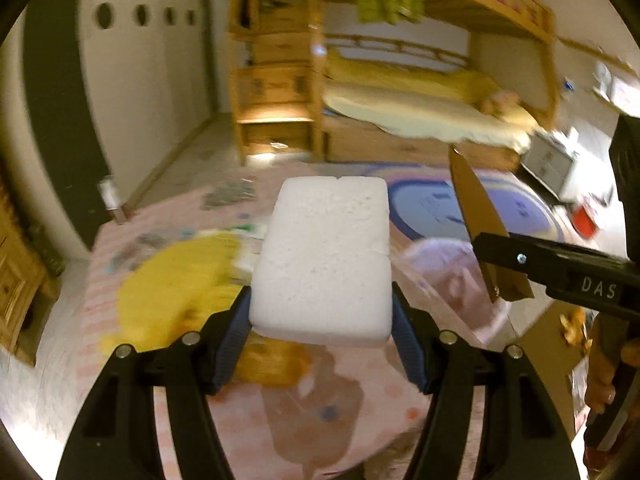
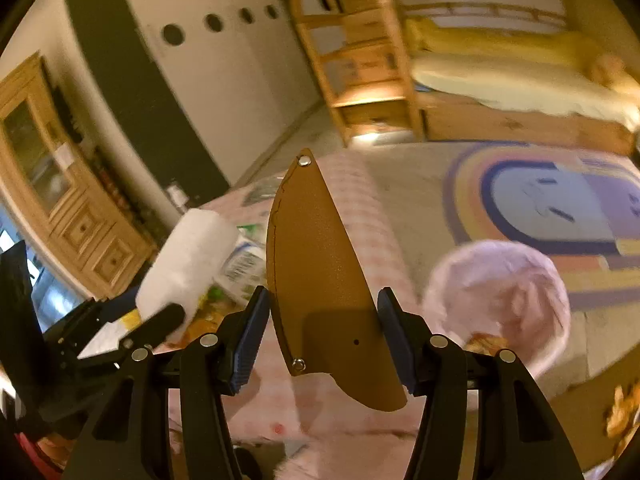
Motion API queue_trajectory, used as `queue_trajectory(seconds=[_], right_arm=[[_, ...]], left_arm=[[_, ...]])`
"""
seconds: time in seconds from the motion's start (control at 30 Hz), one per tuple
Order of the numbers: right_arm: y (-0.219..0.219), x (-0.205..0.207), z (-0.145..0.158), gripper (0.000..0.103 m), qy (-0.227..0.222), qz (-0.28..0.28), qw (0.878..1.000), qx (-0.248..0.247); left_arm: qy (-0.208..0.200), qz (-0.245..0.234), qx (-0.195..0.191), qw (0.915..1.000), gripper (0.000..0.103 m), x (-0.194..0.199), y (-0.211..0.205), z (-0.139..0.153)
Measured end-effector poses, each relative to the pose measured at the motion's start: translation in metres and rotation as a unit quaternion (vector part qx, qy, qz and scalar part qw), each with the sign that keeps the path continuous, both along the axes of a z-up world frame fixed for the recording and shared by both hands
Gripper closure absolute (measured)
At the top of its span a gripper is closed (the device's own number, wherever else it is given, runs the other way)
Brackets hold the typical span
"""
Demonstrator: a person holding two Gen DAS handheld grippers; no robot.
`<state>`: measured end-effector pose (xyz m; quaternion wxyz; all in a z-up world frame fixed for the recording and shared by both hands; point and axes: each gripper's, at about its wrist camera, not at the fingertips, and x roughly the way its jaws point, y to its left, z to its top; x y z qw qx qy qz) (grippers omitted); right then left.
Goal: Collect trash
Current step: 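Carry the foam block and brown piece to the pink bag and release both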
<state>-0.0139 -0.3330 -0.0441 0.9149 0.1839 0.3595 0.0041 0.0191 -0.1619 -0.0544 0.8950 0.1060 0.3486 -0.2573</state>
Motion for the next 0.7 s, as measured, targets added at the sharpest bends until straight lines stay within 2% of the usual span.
queue_trajectory(seconds=[0.17, 0.33, 0.43, 0.47, 0.5, 0.6, 0.7], right_arm=[[-0.043, -0.027, -0.017, 0.047, 0.010, -0.056, 0.998, 0.012], [-0.099, -0.046, -0.033, 0.047, 0.022, -0.120, 0.992, 0.032], [-0.127, -0.048, -0.040, 0.055, 0.020, -0.148, 0.988, 0.041], [-0.133, -0.046, -0.042, 0.064, 0.020, -0.152, 0.987, 0.041], [-0.142, -0.042, -0.047, 0.069, 0.026, -0.157, 0.986, 0.042], [-0.165, -0.026, -0.060, 0.069, 0.039, -0.170, 0.983, 0.056], [-0.178, -0.027, -0.056, 0.068, 0.026, -0.182, 0.981, 0.060]], left_arm=[[0.017, -0.057, 0.023, 0.9980, 0.039, -0.007, -0.052, -0.019], [0.022, -0.098, 0.033, 0.9944, 0.039, 0.008, -0.104, -0.026], [0.019, -0.119, 0.036, 0.9920, 0.039, 0.010, -0.131, -0.030], [0.019, -0.127, 0.038, 0.9910, 0.039, 0.013, -0.142, -0.033], [0.019, -0.132, 0.039, 0.9902, 0.039, 0.015, -0.150, -0.035], [0.028, -0.145, 0.048, 0.9879, 0.039, 0.028, -0.180, -0.049], [0.039, -0.162, 0.052, 0.9847, 0.038, 0.032, -0.199, -0.057]])
